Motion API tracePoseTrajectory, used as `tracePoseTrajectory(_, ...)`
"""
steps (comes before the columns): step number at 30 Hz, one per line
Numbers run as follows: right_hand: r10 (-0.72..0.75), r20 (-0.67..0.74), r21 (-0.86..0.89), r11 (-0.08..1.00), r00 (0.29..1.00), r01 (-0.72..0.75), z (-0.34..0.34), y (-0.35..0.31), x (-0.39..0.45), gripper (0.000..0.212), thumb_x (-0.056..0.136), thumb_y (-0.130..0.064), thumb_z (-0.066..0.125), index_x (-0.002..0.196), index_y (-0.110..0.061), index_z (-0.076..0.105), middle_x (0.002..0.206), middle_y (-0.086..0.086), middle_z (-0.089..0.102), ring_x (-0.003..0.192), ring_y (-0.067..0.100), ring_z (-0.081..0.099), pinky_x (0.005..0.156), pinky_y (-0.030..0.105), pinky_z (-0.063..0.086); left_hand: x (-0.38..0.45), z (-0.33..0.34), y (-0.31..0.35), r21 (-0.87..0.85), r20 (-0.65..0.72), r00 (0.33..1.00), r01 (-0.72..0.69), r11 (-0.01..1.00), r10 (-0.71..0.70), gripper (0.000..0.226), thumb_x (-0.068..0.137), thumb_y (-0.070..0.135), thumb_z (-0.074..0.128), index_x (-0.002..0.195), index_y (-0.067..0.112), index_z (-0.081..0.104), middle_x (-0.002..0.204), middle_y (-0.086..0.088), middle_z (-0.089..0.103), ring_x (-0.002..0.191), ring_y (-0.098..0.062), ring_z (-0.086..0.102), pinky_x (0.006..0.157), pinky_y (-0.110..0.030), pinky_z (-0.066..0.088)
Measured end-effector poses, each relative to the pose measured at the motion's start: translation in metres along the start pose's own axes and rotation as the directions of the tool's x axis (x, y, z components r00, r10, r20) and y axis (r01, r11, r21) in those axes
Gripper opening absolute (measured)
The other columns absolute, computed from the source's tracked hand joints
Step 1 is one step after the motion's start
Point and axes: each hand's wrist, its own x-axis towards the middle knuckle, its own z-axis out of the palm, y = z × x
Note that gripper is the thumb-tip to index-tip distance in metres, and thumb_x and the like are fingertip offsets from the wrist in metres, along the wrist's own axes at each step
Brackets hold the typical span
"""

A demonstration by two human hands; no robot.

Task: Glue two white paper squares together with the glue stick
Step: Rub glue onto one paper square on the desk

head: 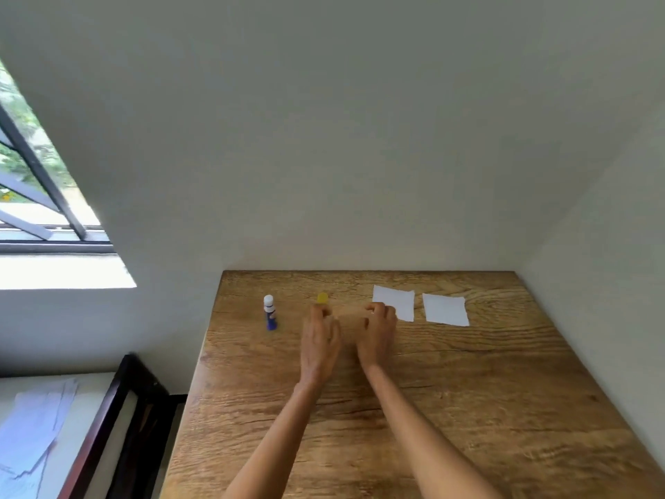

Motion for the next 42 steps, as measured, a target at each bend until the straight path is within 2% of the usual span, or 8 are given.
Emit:
tracePoseTrajectory(5, 0.102, 0.06, -0.142, 0.986, 0.993, -0.093, -0.03, 0.046, 0.038, 0.033, 0.09, -0.009, 0.05, 0.123, -0.008, 0.049, 0.132, 0.014, 0.046, 0.12, 0.028, 0.043, 0.097, 0.038, 0.041, 0.03, 0.059, 0.023, -0.104, 0.247, 0.916, 0.349, 0.931, -0.315, 0.046, 0.093, 0.007, 0.045, 0.137, 0.005, 0.033, 0.141, -0.014, 0.04, 0.126, -0.028, 0.044, 0.1, -0.036, 0.042)
tracePoseTrajectory(13, 0.031, 0.134, -0.139, 0.99, 0.99, -0.012, -0.03, 0.076, 0.055, 0.026, 0.089, -0.002, 0.047, 0.112, -0.008, 0.058, 0.117, 0.011, 0.061, 0.111, 0.026, 0.049, 0.088, 0.037, 0.044, 0.066, 0.105, 0.031, -0.099, 0.264, 0.751, 0.646, 0.757, -0.606, 0.054, 0.087, 0.006, 0.052, 0.136, 0.0, 0.032, 0.133, -0.021, 0.049, 0.11, -0.036, 0.057, 0.091, -0.046, 0.052)
tracePoseTrajectory(18, -0.003, 0.133, -0.131, 0.991, 0.991, 0.021, -0.032, 0.079, 0.053, 0.022, 0.09, -0.003, 0.047, 0.108, -0.008, 0.058, 0.114, 0.009, 0.06, 0.107, 0.024, 0.05, 0.087, 0.034, 0.044, 0.065, 0.109, 0.028, 0.002, 0.195, 0.803, 0.574, 0.819, -0.563, 0.045, 0.085, 0.005, 0.061, 0.127, 0.0, 0.045, 0.131, -0.019, 0.055, 0.118, -0.032, 0.053, 0.09, -0.035, 0.046)
tracePoseTrajectory(23, 0.093, -0.011, 0.086, 0.992, 0.996, -0.091, -0.041, 0.061, 0.033, 0.024, 0.09, -0.011, 0.053, 0.114, -0.005, 0.051, 0.118, 0.014, 0.051, 0.107, 0.027, 0.049, 0.085, 0.032, 0.043, 0.023, 0.08, 0.028, -0.182, 0.091, 0.875, 0.484, 0.856, -0.475, 0.035, 0.088, 0.007, 0.056, 0.121, 0.015, 0.05, 0.113, -0.006, 0.063, 0.084, -0.012, 0.055, 0.057, -0.021, 0.042)
tracePoseTrajectory(26, 0.123, 0.049, 0.294, 0.946, 0.991, -0.132, -0.043, 0.043, 0.006, 0.025, 0.093, -0.015, 0.051, 0.116, -0.007, 0.046, 0.114, 0.01, 0.053, 0.1, 0.024, 0.054, 0.077, 0.029, 0.048, -0.01, 0.049, 0.021, -0.213, 0.02, 0.901, 0.427, 0.879, -0.433, 0.034, 0.088, 0.014, 0.058, 0.12, 0.022, 0.048, 0.09, 0.01, 0.058, 0.075, 0.001, 0.051, 0.054, -0.017, 0.039)
tracePoseTrajectory(29, 0.074, 0.13, 0.387, 0.914, 0.989, -0.119, -0.036, 0.022, -0.036, 0.019, 0.094, -0.011, 0.047, 0.112, -0.008, 0.044, 0.102, 0.005, 0.056, 0.089, 0.021, 0.058, 0.062, 0.02, 0.044, -0.044, 0.01, 0.01, -0.184, -0.017, 0.919, 0.384, 0.905, -0.394, 0.028, 0.088, 0.018, 0.059, 0.113, 0.021, 0.045, 0.08, 0.013, 0.055, 0.079, -0.012, 0.062, 0.056, -0.021, 0.045)
tracePoseTrajectory(37, -0.006, 0.271, 0.256, 0.964, 0.962, -0.066, -0.009, -0.013, -0.113, 0.022, 0.088, -0.015, 0.058, 0.107, -0.009, 0.049, 0.082, 0.004, 0.061, 0.067, 0.018, 0.056, 0.056, 0.026, 0.042, -0.091, -0.084, -0.035, 0.267, -0.058, 0.965, 0.264, 0.927, -0.257, 0.043, 0.088, 0.022, 0.059, 0.125, 0.013, 0.039, 0.088, -0.003, 0.07, 0.085, -0.027, 0.064, 0.085, -0.039, 0.046)
tracePoseTrajectory(42, 0.011, 0.265, 0.047, 0.999, 0.964, -0.024, -0.001, -0.022, -0.121, 0.023, 0.085, -0.022, 0.062, 0.104, -0.014, 0.052, 0.086, 0.002, 0.066, 0.082, 0.023, 0.06, 0.083, 0.04, 0.046, -0.092, -0.112, -0.054, 0.516, 0.078, 0.991, 0.056, 0.855, -0.113, 0.031, 0.089, 0.028, 0.058, 0.114, 0.015, 0.048, 0.109, -0.003, 0.057, 0.104, -0.024, 0.051, 0.089, -0.035, 0.038)
